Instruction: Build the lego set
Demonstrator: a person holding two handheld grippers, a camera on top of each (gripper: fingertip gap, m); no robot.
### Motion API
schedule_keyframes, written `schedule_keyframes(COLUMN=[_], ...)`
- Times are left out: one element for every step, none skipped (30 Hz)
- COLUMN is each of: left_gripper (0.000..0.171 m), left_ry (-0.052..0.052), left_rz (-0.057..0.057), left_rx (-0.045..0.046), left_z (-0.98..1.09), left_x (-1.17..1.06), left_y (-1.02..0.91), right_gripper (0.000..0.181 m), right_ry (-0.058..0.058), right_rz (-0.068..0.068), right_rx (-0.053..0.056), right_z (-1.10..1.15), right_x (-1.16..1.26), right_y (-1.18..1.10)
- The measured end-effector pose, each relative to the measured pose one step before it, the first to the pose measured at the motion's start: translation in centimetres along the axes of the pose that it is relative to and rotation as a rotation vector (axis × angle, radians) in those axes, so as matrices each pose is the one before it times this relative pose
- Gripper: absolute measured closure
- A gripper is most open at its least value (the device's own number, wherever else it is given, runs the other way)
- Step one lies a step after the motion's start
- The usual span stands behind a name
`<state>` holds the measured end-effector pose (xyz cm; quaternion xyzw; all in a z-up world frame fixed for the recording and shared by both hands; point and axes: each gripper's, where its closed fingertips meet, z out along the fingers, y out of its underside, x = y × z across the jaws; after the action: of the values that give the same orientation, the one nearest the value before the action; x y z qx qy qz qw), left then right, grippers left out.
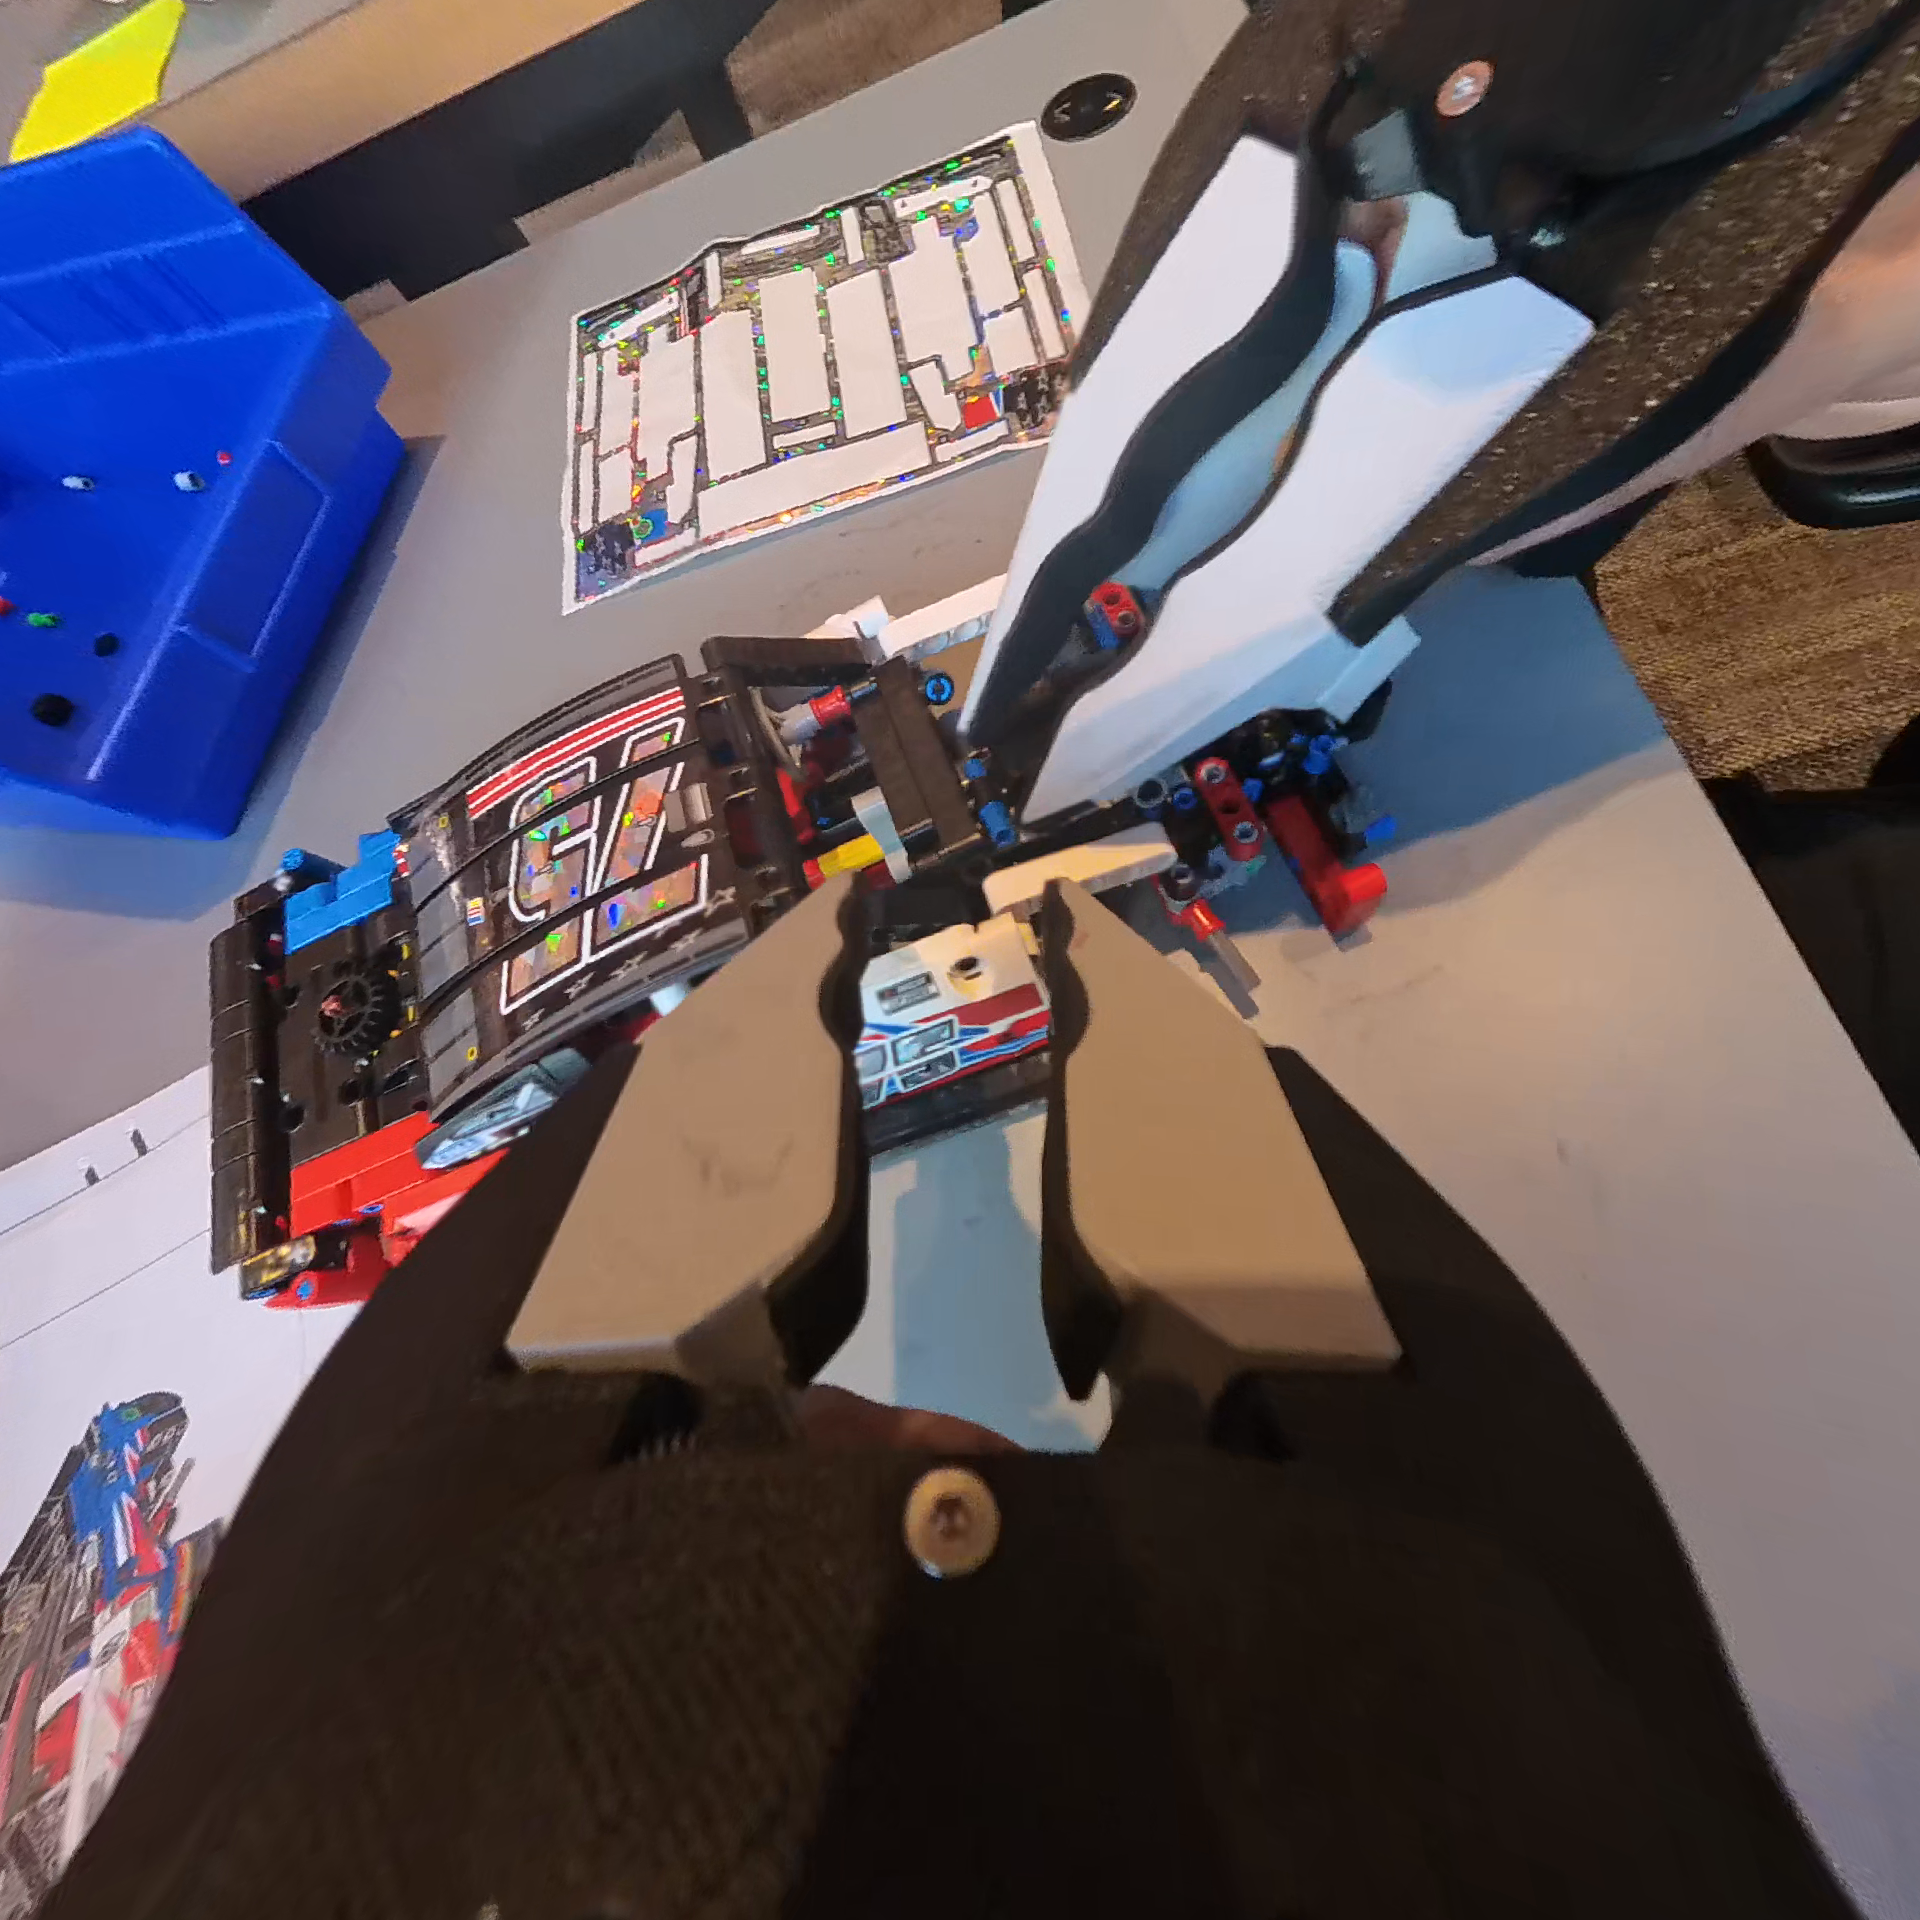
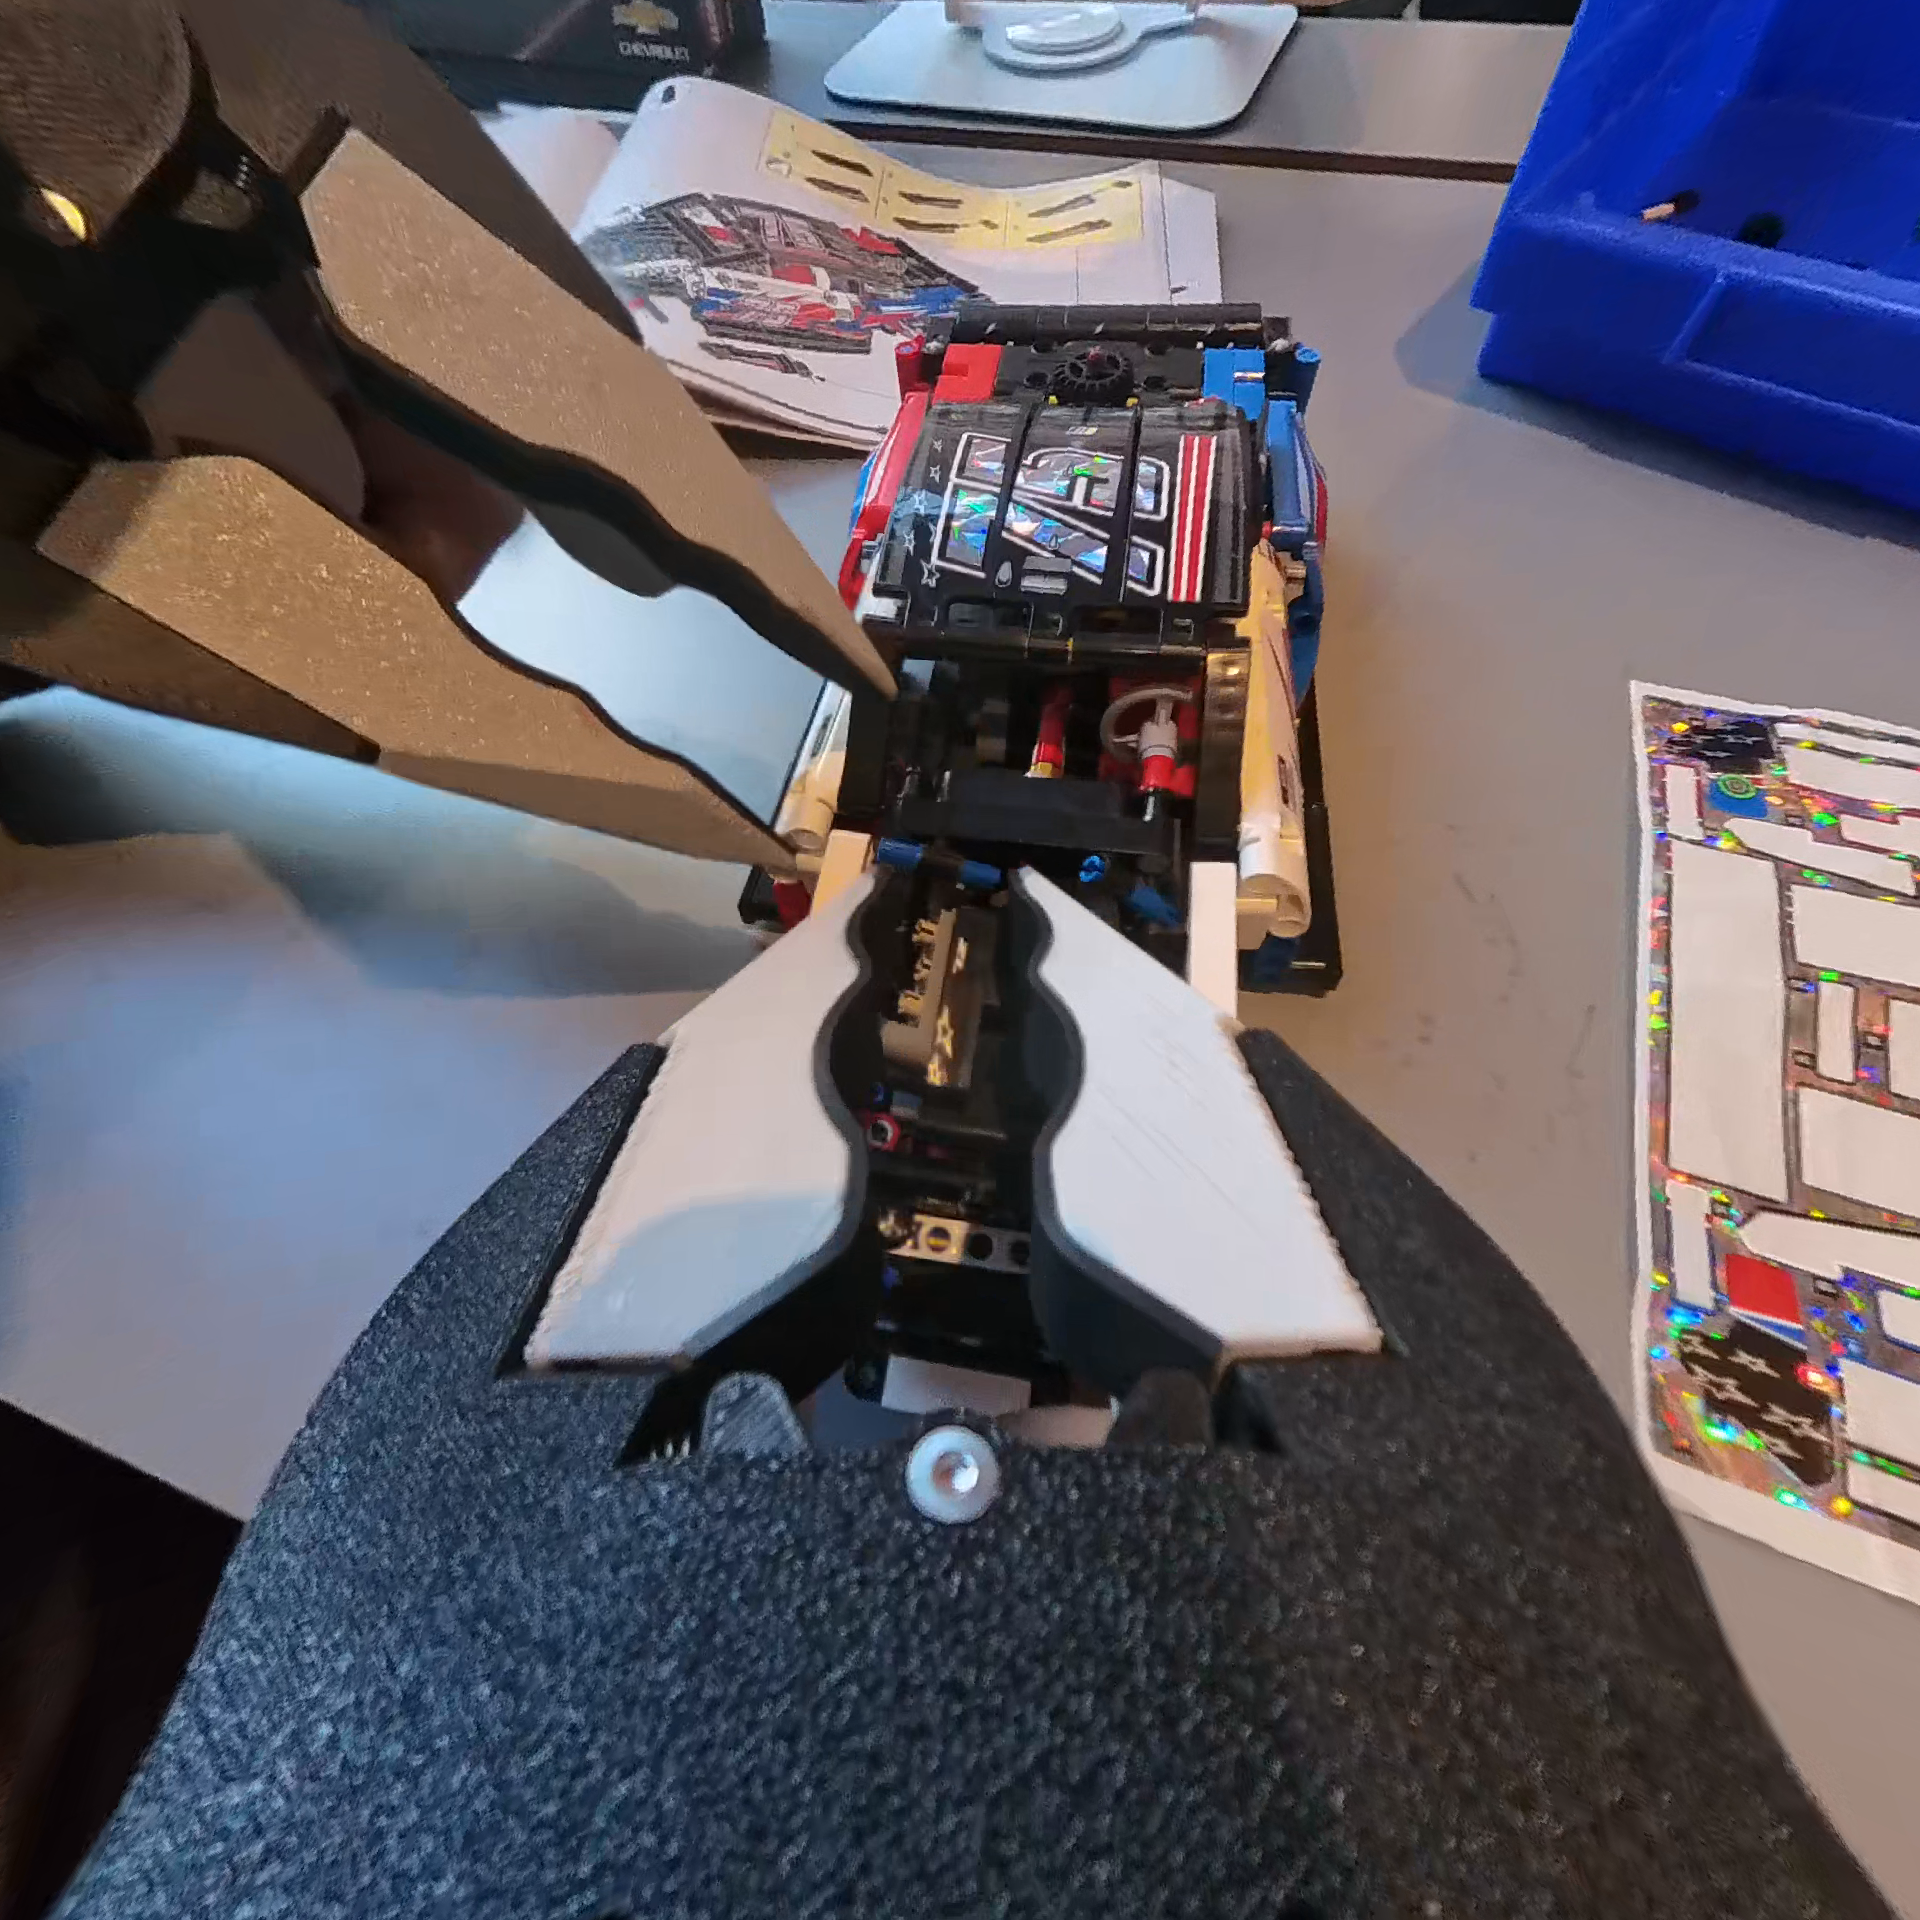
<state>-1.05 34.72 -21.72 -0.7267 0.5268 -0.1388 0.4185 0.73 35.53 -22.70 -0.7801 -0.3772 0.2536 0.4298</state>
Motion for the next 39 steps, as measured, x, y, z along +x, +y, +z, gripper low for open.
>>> schedule_keyframes(left_gripper=[0.142, 0.142, 0.142, 0.142, 0.143, 0.143, 0.145, 0.147, 0.15, 0.153, 0.153, 0.153, 0.153, 0.153, 0.154, 0.153, 0.148, 0.145, 0.143, 0.14, 0.139, 0.138, 0.139, 0.138, 0.137, 0.137, 0.137, 0.139, 0.139, 0.139, 0.136, 0.128, 0.126, 0.124, 0.12, 0.119, 0.119, 0.118, 0.119], left_ry=[0.0103, 0.007, -0.0003, -0.0031, -0.0023, 0.0004, 0.0054, 0.0068, 0.0085, 0.0073, -0.0057, -0.0053, -0.0013, 0.0004, -0.0031, -0.0039, -0.0054, -0.013, -0.0147, -0.0111, -0.0027, 0.0041, 0.0026, -0.0077, 0.0049, 0.0025, 0.008, 0.0064, 0.0038, 0.0011, -0.0095, -0.0231, -0.0047, 0.0029, 0.0104, 0.0148, 0.0135, 0.0149, 0.0154], left_rz=[0.0021, 0.0053, 0.0084, 0.0105, 0.0103, 0.0065, 0.0009, -0.0026, -0.0027, 0.0, 0.0044, 0.008, 0.0027, -0.004, -0.0068, -0.0039, 0.0011, 0.0053, 0.0058, 0.0043, 0.0057, 0.0112, 0.0118, 0.006, 0.0073, 0.0022, -0.0013, -0.0037, -0.0053, -0.0045, -0.0006, 0.0027, 0.0036, -0.006, -0.0116, -0.0079, -0.0027, -0.0059, -0.0078], left_rx=[-0.00082, -0.00242, -0.00158, -0.0013, -0.00063, 0.00006, -0.00054, 0.00074, 0.00016, -0.00405, 0.0044, -0.0005, -0.00243, -0.00286, -0.00142, -0.00067, -0.00152, -0.00074, 0.00317, 0.00495, -0.00102, -0.01132, 0.0037, 0.01568, 0.0003, -0.00132, -0.00245, -0.00122, -0.00168, -0.00189, -0.00098, 0.00095, 0.00256, 0.00516, -0.00111, -0.00663, 0.00086, -0.00721, -0.01001], left_z=[0.084, 0.087, 0.07, 0.061, 0.057, 0.073, 0.107, 0.149, 0.162, 0.176, 0.079, 0.01, -0.017, -0.034, -0.055, -0.116, -0.176, -0.219, -0.199, -0.1, 0.078, 0.292, 0.347, 0.181, 0.118, 0.011, -0.041, -0.056, -0.043, -0.038, -0.053, -0.073, -0.084, -0.046, 0.058, 0.172, 0.136, 0.183, 0.181], left_x=[0.24, 0.212, 0.122, 0.073, 0.07, 0.095, 0.154, 0.179, 0.2, 0.172, -0.004, -0.048, -0.036, -0.049, -0.127, -0.101, -0.092, -0.194, -0.229, -0.185, -0.041, 0.088, 0.114, -0.021, 0.071, -0.06, -0.029, -0.069, -0.096, -0.091, -0.208, -0.393, -0.126, -0.044, 0.034, 0.109, 0.143, 0.183, 0.212], left_y=[0.062, 0.061, 0.044, 0.031, 0.047, 0.04, 0.087, 0.075, 0.098, 0.144, -0.003, 0.034, 0.02, 0.013, -0.004, -0.033, -0.066, -0.089, -0.138, -0.135, -0.004, 0.239, 0.062, -0.159, 0.014, -0.018, 0.024, 0.041, 0.047, 0.05, -0.011, -0.038, -0.045, -0.084, 0.03, 0.11, -0.028, 0.022, 0.024], right_gripper=[0.161, 0.161, 0.162, 0.162, 0.163, 0.163, 0.164, 0.166, 0.166, 0.166, 0.167, 0.167, 0.167, 0.167, 0.167, 0.167, 0.166, 0.166, 0.166, 0.166, 0.166, 0.166, 0.166, 0.166, 0.165, 0.166, 0.166, 0.166, 0.166, 0.166, 0.166, 0.166, 0.166, 0.166, 0.166, 0.166, 0.166, 0.166, 0.166], right_ry=[-0.0083, -0.0051, -0.0015, -0.0016, -0.0028, -0.0038, -0.0009, 0.0009, -0.0024, -0.005, -0.0054, -0.0063, -0.0069, -0.0052, -0.0015, 0.002, 0.0035, 0.0031, 0.0017, 0.0006, -0.0007, -0.002, -0.003, -0.0015, -0.0025, -0.004, -0.0063, -0.0093, -0.0109, -0.0115, -0.0111, -0.0098, -0.0079, -0.0055, -0.0028, -0.0006, 0.0011, 0.002, 0.0022], right_rz=[0.0154, 0.0144, 0.0089, 0.0041, 0.0051, 0.0047, -0.0004, -0.004, -0.0054, -0.0051, -0.0048, -0.0053, -0.0021, 0.0007, -0.0004, -0.0009, -0.0011, -0.0027, -0.0023, -0.0012, -0.001, -0.0017, -0.0026, -0.0065, -0.0111, -0.0112, -0.0103, -0.0049, 0.004, 0.0068, 0.0054, 0.0058, 0.0064, 0.0045, 0.0023, -0.0007, -0.0036, -0.0064, -0.008], right_rx=[-0.0078, -0.0076, -0.0047, -0.0012, -0.0005, 0.0015, 0.0022, 0.0006, 0.0, -0.0005, -0.0004, -0.0004, -0.0004, -0.0002, 0.0, 0.0003, 0.0005, 0.0011, 0.0016, 0.0013, -0.0001, -0.0016, -0.0018, -0.0017, -0.0033, -0.004, -0.0023, -0.0006, 0.0012, 0.0019, 0.0011, -0.0001, -0.0007, 0.0, 0.0009, 0.0011, -0.0001, -0.0013, -0.0021], right_z=[0.123, 0.099, 0.045, -0.002, -0.005, 0.005, 0.027, 0.024, 0.031, 0.016, 0.012, 0.013, 0.011, 0.015, 0.037, 0.035, 0.033, 0.012, 0.006, 0.005, 0.015, 0.027, 0.05, 0.052, 0.05, 0.03, 0.053, 0.065, 0.089, 0.095, 0.071, 0.029, 0.015, 0.004, 0.004, 0.021, 0.009, 0.002, -0.005], right_x=[-0.071, -0.008, 0.032, 0.015, -0.004, -0.029, 0.014, 0.03, 0.003, -0.009, 0.011, 0.017, 0.022, 0.014, 0.033, 0.028, 0.035, 0.019, 0.003, 0.008, 0.009, 0.015, 0.005, 0.046, 0.025, 0.024, 0.011, -0.004, -0.019, -0.017, -0.006, -0.007, -0.001, -0.004, -0.011, -0.006, -0.008, 0.003, 0.002], right_y=[0.048, 0.09, 0.063, 0.004, -0.002, -0.015, -0.018, -0.007, -0.018, -0.02, -0.023, -0.014, -0.018, -0.019, -0.029, -0.035, -0.022, -0.024, -0.003, -0.014, -0.009, -0.027, -0.027, -0.041, -0.019, -0.015, -0.024, -0.031, -0.047, -0.04, -0.03, -0.005, 0.01, 0.005, 0.005, -0.011, 0.004, -0.001, 0.001])
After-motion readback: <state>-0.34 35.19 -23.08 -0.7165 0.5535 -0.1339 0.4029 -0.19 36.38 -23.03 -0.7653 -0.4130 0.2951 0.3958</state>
